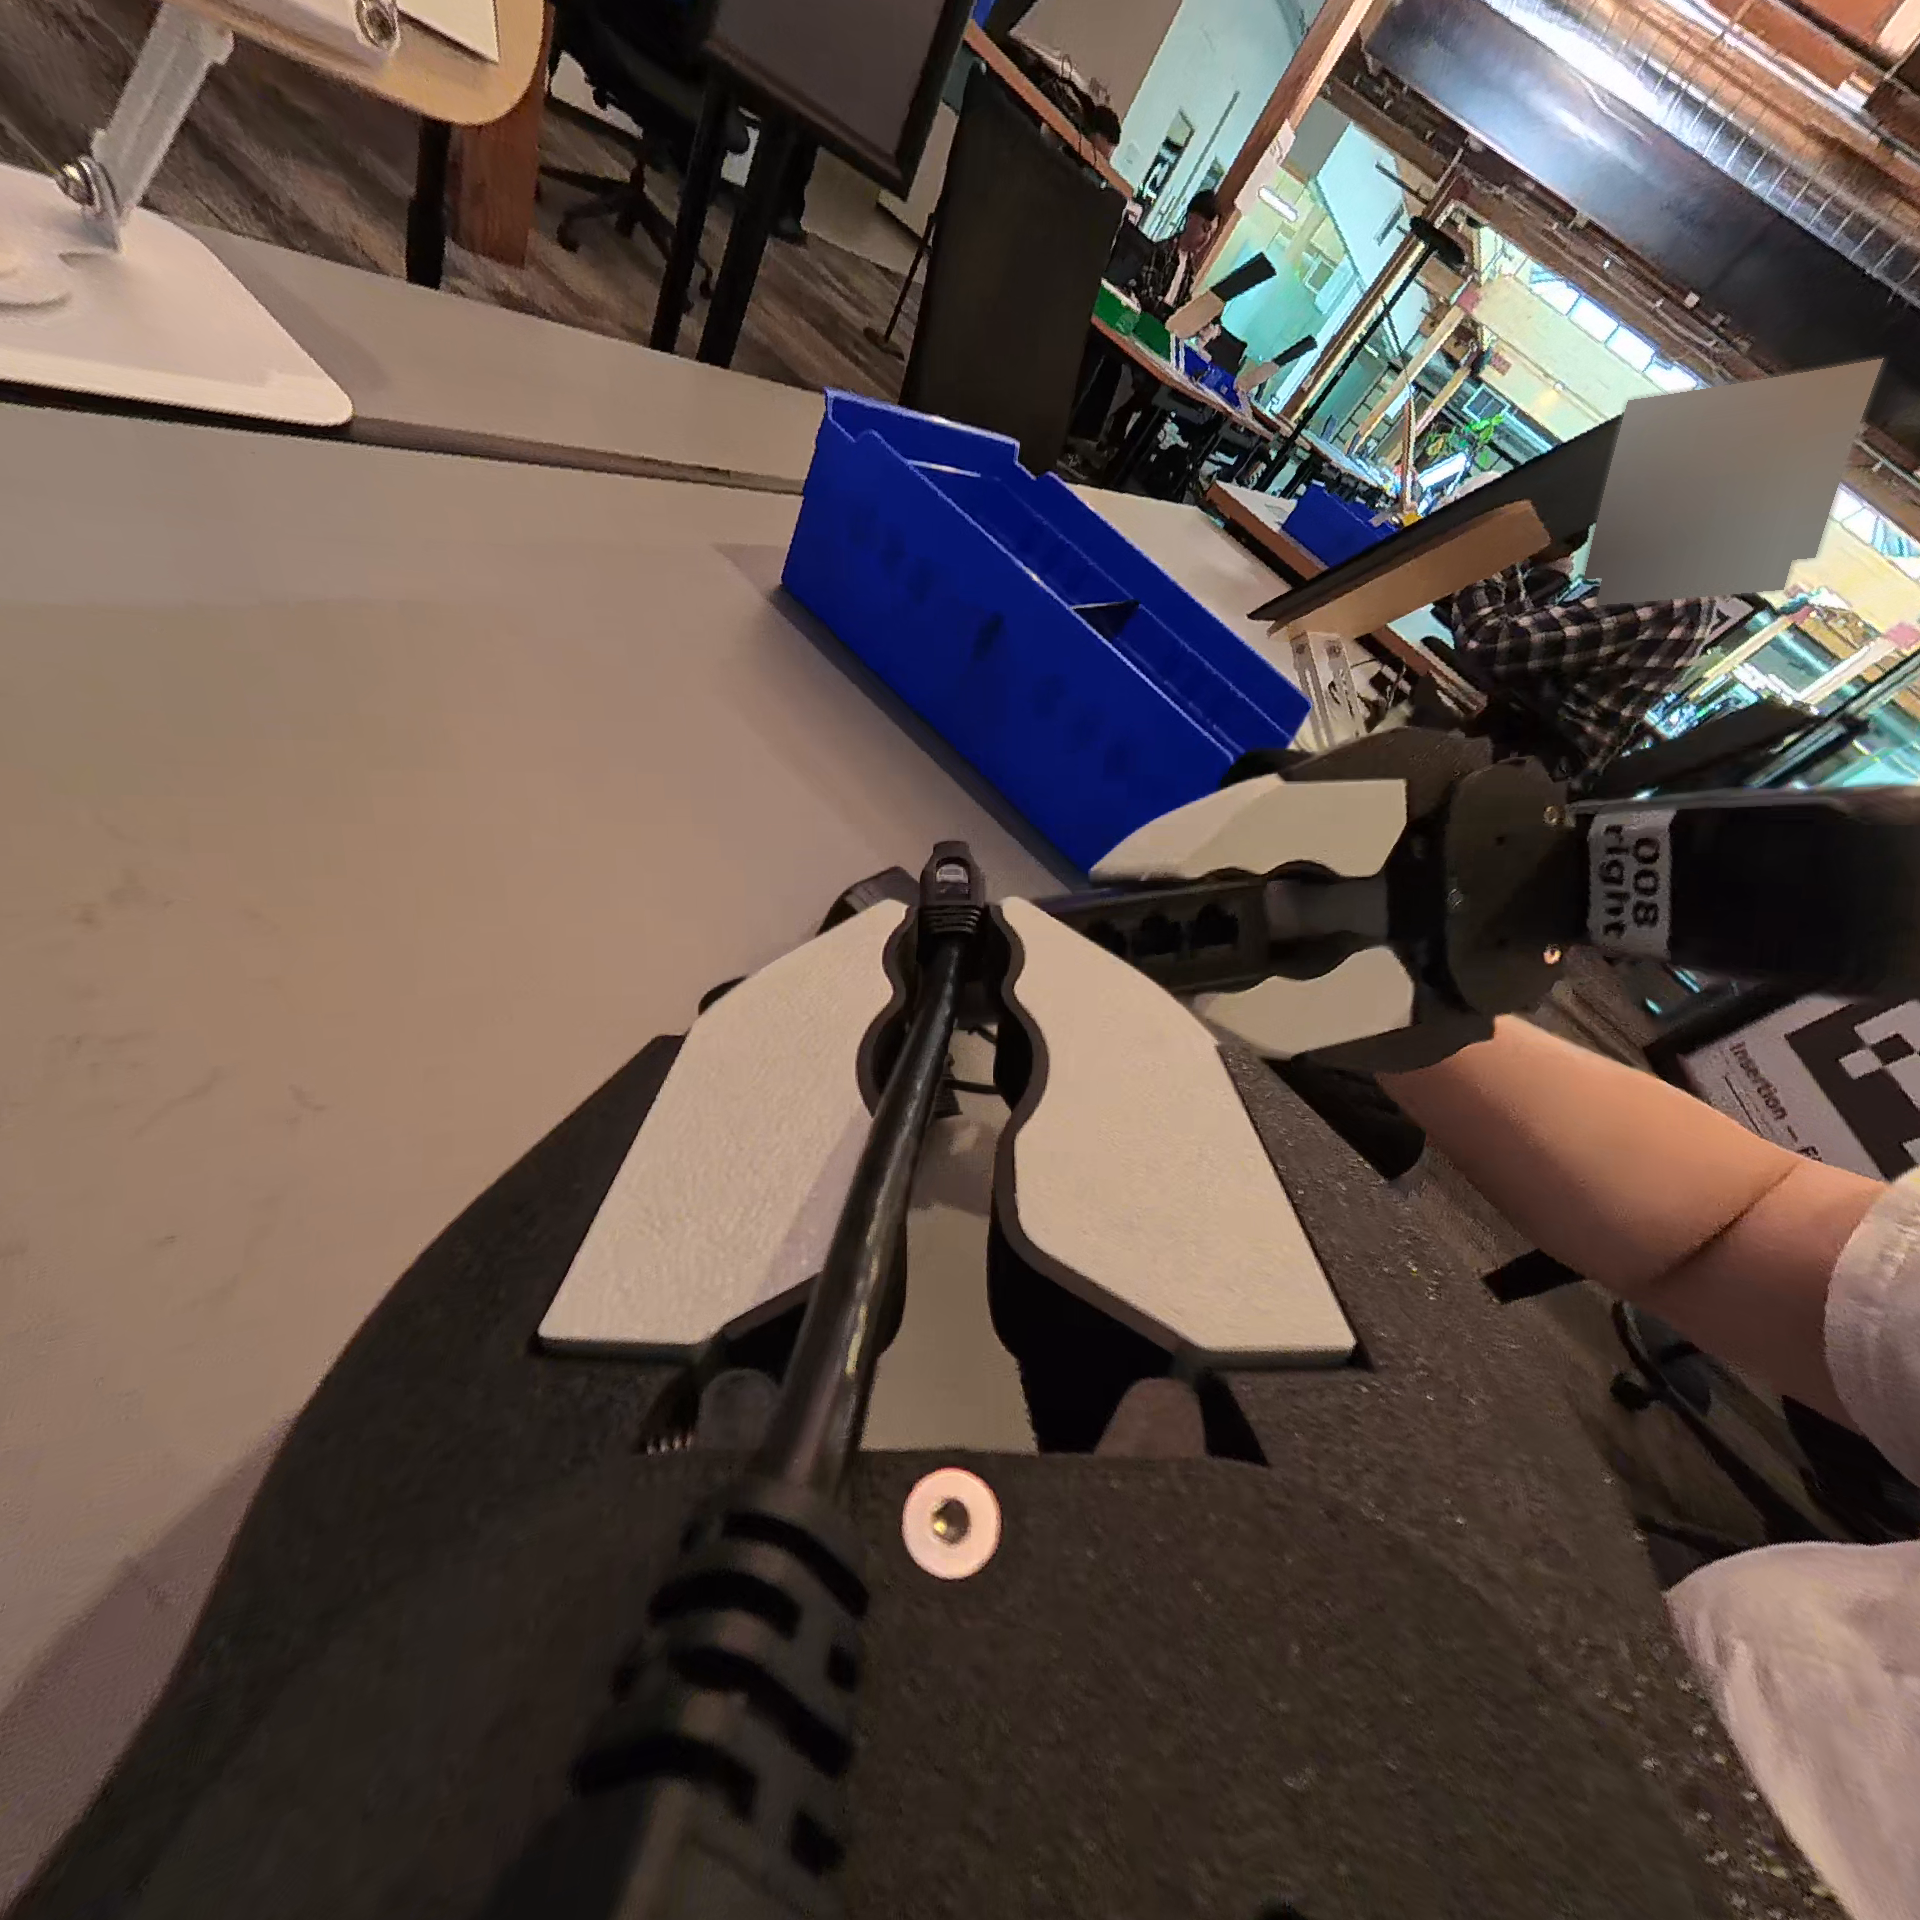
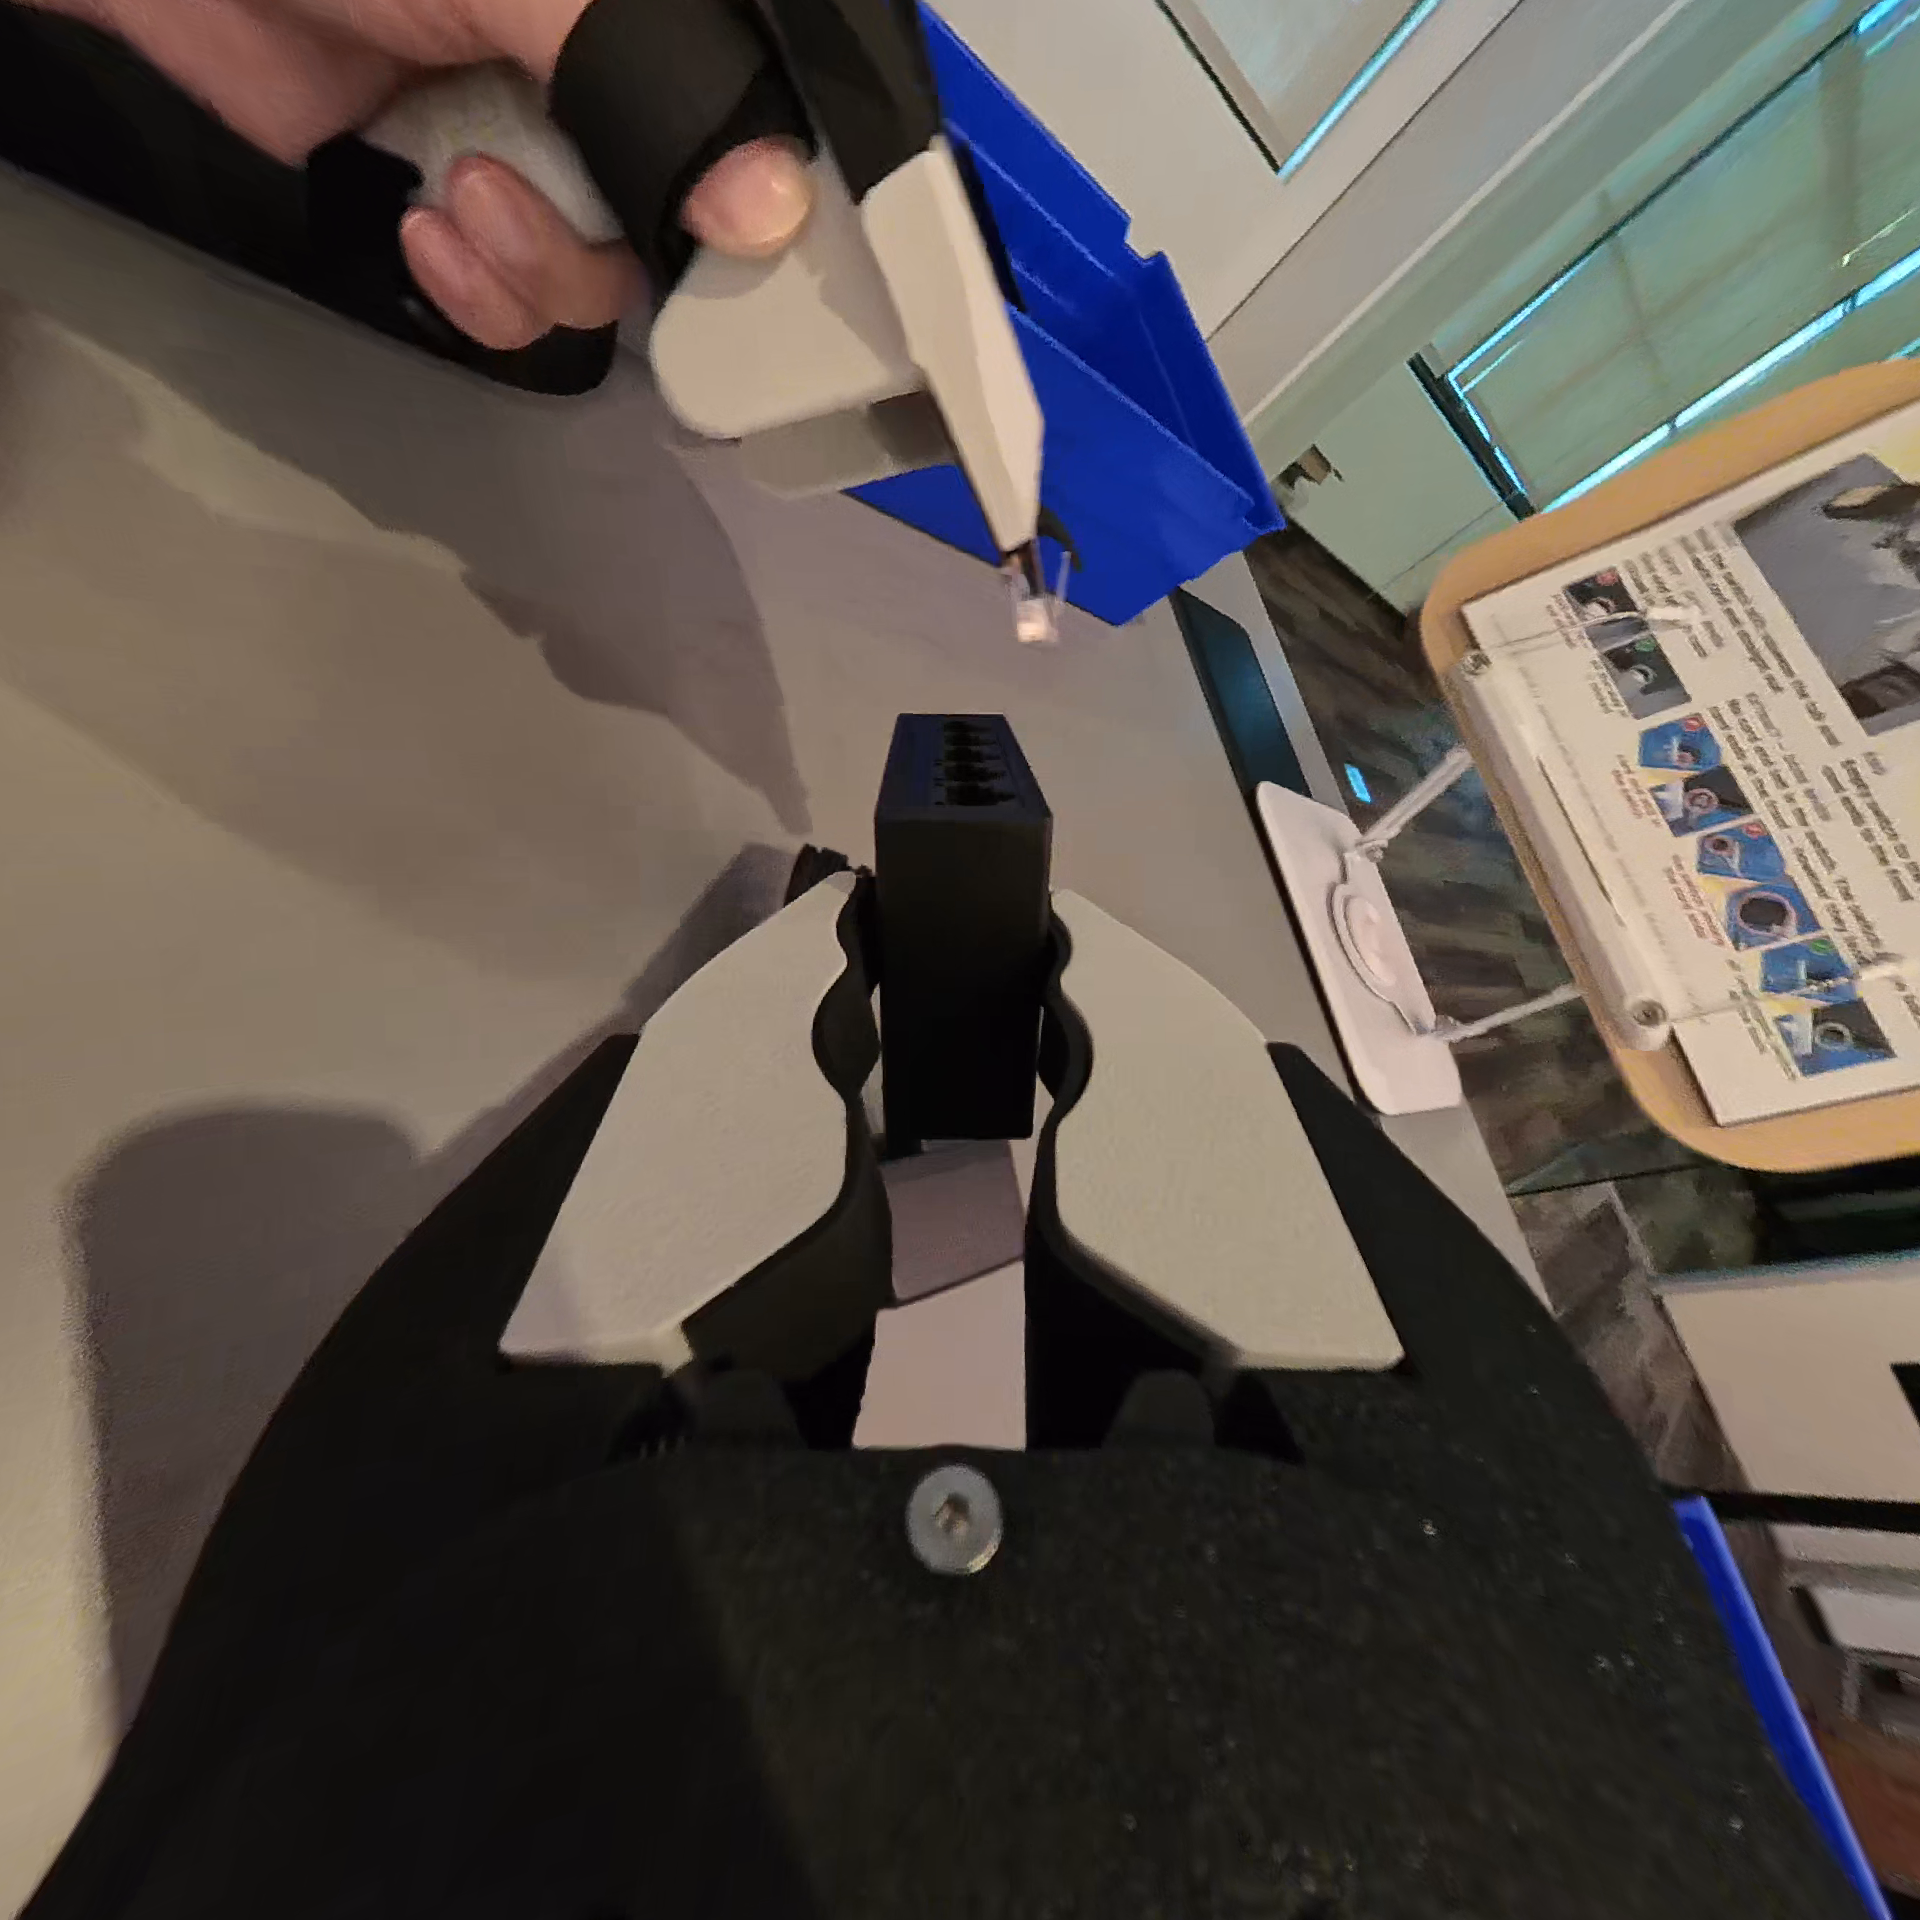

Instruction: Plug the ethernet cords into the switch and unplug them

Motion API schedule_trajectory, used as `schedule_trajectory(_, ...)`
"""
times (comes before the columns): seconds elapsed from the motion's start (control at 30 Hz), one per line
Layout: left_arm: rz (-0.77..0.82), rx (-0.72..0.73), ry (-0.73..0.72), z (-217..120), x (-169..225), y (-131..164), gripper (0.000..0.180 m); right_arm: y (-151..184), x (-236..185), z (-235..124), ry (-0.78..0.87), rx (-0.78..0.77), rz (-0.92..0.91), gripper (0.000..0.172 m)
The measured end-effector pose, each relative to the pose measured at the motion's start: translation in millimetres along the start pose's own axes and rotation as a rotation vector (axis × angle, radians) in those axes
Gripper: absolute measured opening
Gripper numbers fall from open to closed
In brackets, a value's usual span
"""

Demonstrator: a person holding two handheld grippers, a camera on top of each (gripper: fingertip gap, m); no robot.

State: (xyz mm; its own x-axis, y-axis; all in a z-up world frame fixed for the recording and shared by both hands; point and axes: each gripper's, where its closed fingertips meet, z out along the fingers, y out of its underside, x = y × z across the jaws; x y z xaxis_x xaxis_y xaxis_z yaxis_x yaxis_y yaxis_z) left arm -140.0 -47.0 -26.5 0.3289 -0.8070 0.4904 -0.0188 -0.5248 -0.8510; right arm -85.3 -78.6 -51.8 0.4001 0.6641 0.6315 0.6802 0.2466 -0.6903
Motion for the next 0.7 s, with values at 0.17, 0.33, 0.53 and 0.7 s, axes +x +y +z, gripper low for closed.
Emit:
schedule_trajectory(0.17, 0.015, -0.074, -0.012, 2.1, -4.2, 15.4, 0.011, 12.6, -30.0, 18.3, -0.026, 0.019, -0.157, 0.027)
schedule_trajectory(0.33, -0.008, -0.180, -0.012, 10.3, -9.6, 41.3, 0.011, 19.0, -33.6, 22.5, -0.040, 0.017, -0.274, 0.027)
schedule_trajectory(0.53, -0.033, -0.215, -0.026, 15.9, -17.2, 55.0, 0.011, 40.1, -35.5, 24.1, -0.104, -0.042, -0.216, 0.027)
schedule_trajectory(0.7, -0.022, -0.161, -0.046, 15.2, -19.9, 41.3, 0.011, 51.8, -29.8, 24.5, -0.141, -0.074, -0.055, 0.028)
